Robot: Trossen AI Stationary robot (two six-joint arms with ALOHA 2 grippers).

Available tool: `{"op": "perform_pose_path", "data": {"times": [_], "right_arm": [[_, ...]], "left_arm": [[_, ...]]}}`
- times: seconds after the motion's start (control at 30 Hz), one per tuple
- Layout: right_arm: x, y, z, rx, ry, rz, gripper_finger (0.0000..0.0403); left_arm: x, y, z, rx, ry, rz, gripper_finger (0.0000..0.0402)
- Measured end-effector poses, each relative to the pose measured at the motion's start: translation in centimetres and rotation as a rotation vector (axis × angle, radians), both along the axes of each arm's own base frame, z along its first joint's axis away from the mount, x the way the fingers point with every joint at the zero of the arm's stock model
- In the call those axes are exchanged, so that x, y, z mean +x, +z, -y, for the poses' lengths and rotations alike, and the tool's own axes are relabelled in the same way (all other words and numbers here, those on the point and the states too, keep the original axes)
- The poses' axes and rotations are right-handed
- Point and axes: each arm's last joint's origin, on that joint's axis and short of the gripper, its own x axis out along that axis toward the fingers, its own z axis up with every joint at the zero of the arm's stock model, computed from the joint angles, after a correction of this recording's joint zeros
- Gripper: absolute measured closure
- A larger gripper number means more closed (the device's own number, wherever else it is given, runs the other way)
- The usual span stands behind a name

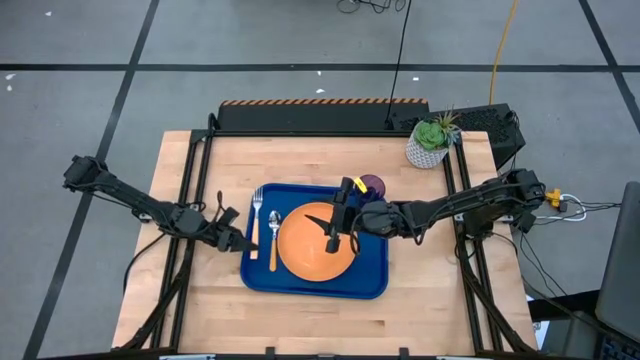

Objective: Pick and place plate/cup/fork/spoon on tray
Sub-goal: Put the orange fork on the blue serving tray to the left of the yellow spoon

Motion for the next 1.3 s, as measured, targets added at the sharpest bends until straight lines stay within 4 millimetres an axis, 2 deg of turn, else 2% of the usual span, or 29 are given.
{"op": "perform_pose_path", "data": {"times": [0.2,0.67,0.83,1.0,1.3], "right_arm": [[-0.1,-0.6,0.0,-0.001,0.000,-0.009,0.0218],[-0.2,-0.9,0.0,-0.003,0.001,-0.018,0.0218],[-0.3,-1.0,-0.2,-0.006,0.008,-0.026,0.0218],[-0.3,-1.0,-0.2,-0.008,0.008,-0.026,0.0218],[-0.3,-1.0,-0.2,-0.008,0.008,-0.027,0.0218]], "left_arm": [[-0.1,-0.3,0.0,-0.041,-0.005,-0.050,0.0341],[-1.3,-3.7,-0.4,-0.109,0.066,-0.459,0.0341],[-1.4,-3.7,-0.3,-0.163,0.047,-0.492,0.0348],[-1.5,-3.8,-0.3,-0.213,0.069,-0.515,0.0327],[-1.5,-3.8,-0.3,-0.252,0.059,-0.534,0.0326]]}}
